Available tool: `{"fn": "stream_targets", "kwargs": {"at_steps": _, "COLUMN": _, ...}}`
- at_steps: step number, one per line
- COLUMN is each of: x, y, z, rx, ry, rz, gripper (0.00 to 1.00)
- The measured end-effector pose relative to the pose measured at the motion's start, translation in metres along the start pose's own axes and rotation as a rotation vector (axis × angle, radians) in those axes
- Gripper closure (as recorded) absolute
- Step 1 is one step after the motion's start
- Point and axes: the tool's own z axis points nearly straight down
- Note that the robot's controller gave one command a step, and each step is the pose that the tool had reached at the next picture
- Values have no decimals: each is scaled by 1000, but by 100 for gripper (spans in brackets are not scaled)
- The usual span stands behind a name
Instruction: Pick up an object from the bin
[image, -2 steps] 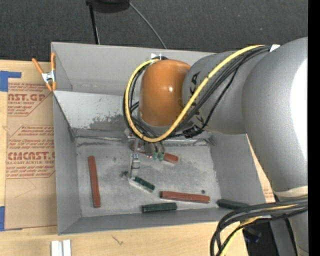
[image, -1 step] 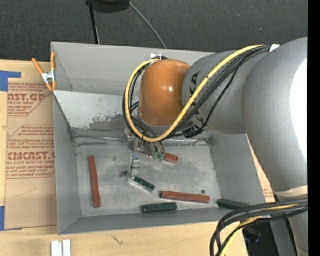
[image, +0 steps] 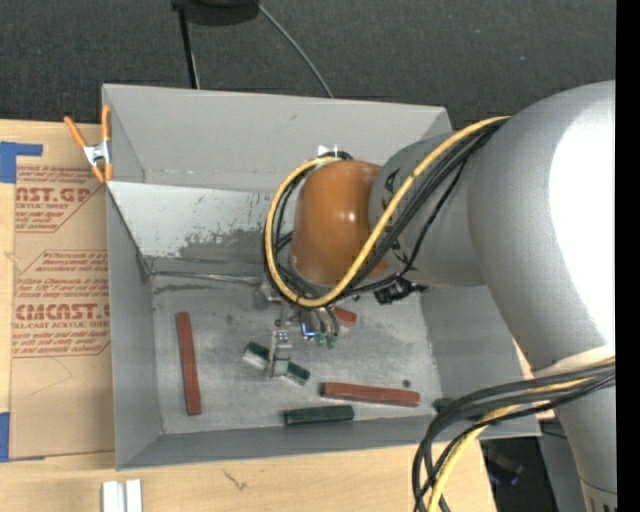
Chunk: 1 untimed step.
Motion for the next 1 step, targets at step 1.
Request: {"fn": "stream_targets", "kwargs": {"at_steps": 1, "x": 15, "y": -16, "z": 26, "rx": 2, "ry": 6, "rz": 63, "gripper": 100}}
